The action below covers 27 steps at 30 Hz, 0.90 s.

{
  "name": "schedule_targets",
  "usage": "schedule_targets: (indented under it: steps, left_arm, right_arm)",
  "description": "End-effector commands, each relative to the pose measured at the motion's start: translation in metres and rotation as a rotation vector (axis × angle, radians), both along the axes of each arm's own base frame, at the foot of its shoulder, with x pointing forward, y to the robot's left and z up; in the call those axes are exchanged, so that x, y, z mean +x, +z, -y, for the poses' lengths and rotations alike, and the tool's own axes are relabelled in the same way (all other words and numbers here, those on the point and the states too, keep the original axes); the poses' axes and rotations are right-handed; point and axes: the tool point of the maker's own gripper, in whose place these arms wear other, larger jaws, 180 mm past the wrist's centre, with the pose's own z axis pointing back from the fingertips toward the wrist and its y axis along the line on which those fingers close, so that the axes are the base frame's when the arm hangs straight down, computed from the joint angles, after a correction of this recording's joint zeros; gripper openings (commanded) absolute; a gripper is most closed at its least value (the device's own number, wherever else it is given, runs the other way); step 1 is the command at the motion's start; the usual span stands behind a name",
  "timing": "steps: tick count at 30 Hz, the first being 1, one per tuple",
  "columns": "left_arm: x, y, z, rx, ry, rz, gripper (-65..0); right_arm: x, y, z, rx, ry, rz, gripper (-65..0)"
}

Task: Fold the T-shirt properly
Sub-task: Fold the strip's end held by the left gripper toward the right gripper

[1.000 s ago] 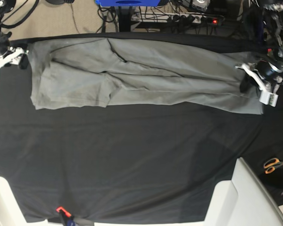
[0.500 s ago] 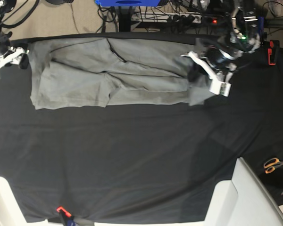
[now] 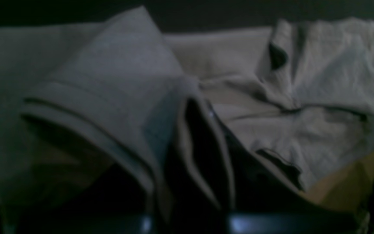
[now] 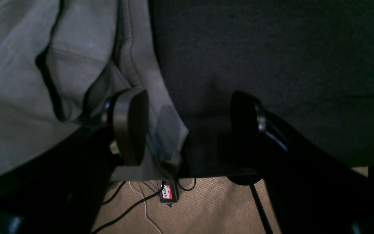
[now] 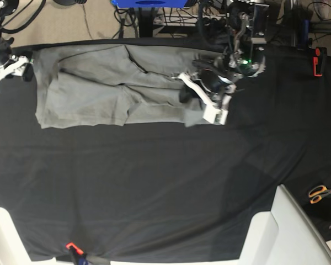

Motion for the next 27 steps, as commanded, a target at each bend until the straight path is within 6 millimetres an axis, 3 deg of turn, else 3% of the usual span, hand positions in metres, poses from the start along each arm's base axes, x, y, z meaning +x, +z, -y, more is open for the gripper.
schedule_targets:
  steps: [1, 14, 22, 27]
  left_arm:
    - [0.009, 0.008, 0.003, -0.022, 0.003, 0.034, -65.0]
    - [0.01, 0.006, 0.014, -0.046, 0.002, 0.023, -65.0]
    - [-0.001, 0.007, 0.047, -0.066, -0.1, 0.019, -65.0]
    - [-0.001, 0.011, 0.054, -0.074, -0.116, 0.027, -31.4]
  right_arm:
    - [0.007, 0.009, 0.007, -0.014, -0.002, 0.039, -27.3]
    - [0.007, 0.009, 0.007, -0.014, -0.002, 0.039, -27.3]
    - [0.008, 0.01, 0.007, -0.016, -0.001, 0.041, -27.3]
    - [0.008, 0.01, 0.007, -0.016, -0.001, 0.041, -27.3]
